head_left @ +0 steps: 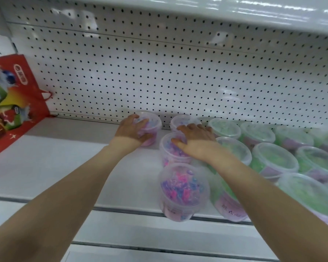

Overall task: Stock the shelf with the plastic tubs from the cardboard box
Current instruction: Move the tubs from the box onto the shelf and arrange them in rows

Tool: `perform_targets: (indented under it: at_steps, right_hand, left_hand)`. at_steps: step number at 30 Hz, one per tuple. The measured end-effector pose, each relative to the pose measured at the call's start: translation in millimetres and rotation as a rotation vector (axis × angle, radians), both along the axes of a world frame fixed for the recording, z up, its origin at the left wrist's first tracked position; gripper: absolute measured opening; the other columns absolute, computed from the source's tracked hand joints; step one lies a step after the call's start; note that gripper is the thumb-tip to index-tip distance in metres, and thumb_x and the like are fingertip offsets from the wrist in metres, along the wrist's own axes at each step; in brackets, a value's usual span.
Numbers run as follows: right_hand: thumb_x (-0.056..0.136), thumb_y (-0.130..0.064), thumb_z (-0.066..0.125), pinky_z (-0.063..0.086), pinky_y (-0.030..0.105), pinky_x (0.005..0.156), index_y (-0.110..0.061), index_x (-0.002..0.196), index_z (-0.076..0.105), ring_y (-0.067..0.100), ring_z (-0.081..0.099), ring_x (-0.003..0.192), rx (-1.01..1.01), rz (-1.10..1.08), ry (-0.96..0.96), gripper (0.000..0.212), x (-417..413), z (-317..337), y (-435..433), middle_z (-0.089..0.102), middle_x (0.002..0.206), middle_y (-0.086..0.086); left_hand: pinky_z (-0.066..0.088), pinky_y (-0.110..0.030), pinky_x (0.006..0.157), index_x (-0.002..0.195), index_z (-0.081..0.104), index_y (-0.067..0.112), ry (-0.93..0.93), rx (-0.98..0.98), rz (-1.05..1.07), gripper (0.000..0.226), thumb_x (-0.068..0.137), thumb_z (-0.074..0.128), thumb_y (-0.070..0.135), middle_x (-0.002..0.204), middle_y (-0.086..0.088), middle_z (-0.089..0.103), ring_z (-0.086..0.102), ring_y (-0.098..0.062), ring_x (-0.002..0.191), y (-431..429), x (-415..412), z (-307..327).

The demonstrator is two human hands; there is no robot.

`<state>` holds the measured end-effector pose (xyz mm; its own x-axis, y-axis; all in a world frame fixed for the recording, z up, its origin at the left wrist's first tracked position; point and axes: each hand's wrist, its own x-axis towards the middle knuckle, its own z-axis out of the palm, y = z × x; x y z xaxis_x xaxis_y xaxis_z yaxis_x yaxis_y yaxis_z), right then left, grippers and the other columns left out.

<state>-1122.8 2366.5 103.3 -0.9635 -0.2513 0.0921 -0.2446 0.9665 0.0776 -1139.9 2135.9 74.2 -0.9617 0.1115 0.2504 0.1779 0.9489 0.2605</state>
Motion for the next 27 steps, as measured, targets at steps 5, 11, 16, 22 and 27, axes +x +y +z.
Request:
perform_targets:
  at_steps: [5, 11, 16, 22, 27]
  right_hand:
    - [0.09, -0.063, 0.036, 0.03, 0.045, 0.104, -0.033, 0.14, 0.037, 0.029, 0.04, 0.131, -0.021, 0.0, -0.038, 0.059, 6, 6, -2, 0.043, 0.144, 0.004]
    - [0.094, -0.044, 0.045, 0.037, 0.042, 0.101, -0.024, 0.137, 0.046, 0.031, 0.048, 0.122, -0.086, 0.122, 0.18, 0.047, 38, 20, -1, 0.046, 0.14, 0.006]
    - [0.091, -0.046, 0.043, 0.046, 0.046, 0.09, -0.018, 0.129, 0.056, 0.036, 0.059, 0.104, -0.029, 0.191, 0.317, 0.049, 89, 31, 2, 0.059, 0.125, 0.012]
    - [0.089, -0.049, 0.039, 0.047, 0.044, 0.086, -0.015, 0.127, 0.057, 0.035, 0.06, 0.1, 0.059, 0.184, 0.384, 0.054, 173, 41, 14, 0.062, 0.119, 0.011]
    - [0.091, -0.048, 0.041, 0.046, 0.043, 0.084, -0.015, 0.127, 0.056, 0.034, 0.06, 0.1, 0.109, 0.111, 0.391, 0.051, 249, 33, 43, 0.062, 0.118, 0.01]
  left_hand:
    - [0.028, -0.038, 0.112, 0.137, 0.046, 0.026, 0.0, -0.024, -0.037, 0.059, 0.084, 0.055, 0.052, 0.145, -0.007, 0.036, 0.027, -0.032, 0.135, -6, 9, 5]
    - [0.043, -0.036, 0.093, 0.125, 0.058, 0.019, 0.231, -0.083, -0.149, 0.042, 0.089, 0.056, 0.04, 0.125, -0.004, 0.058, 0.048, -0.03, 0.119, -5, 52, 34]
    - [0.048, -0.038, 0.084, 0.12, 0.061, 0.019, 0.355, -0.15, -0.244, 0.037, 0.086, 0.062, 0.033, 0.117, -0.004, 0.063, 0.055, -0.031, 0.108, -12, 105, 57]
    - [0.051, -0.04, 0.083, 0.117, 0.063, 0.016, 0.53, -0.211, -0.38, 0.035, 0.085, 0.064, 0.03, 0.11, -0.005, 0.065, 0.058, -0.031, 0.101, -2, 177, 73]
    - [0.05, -0.044, 0.083, 0.118, 0.061, 0.014, 0.582, -0.22, -0.506, 0.036, 0.087, 0.059, 0.034, 0.111, -0.008, 0.064, 0.056, -0.033, 0.101, 28, 230, 65]
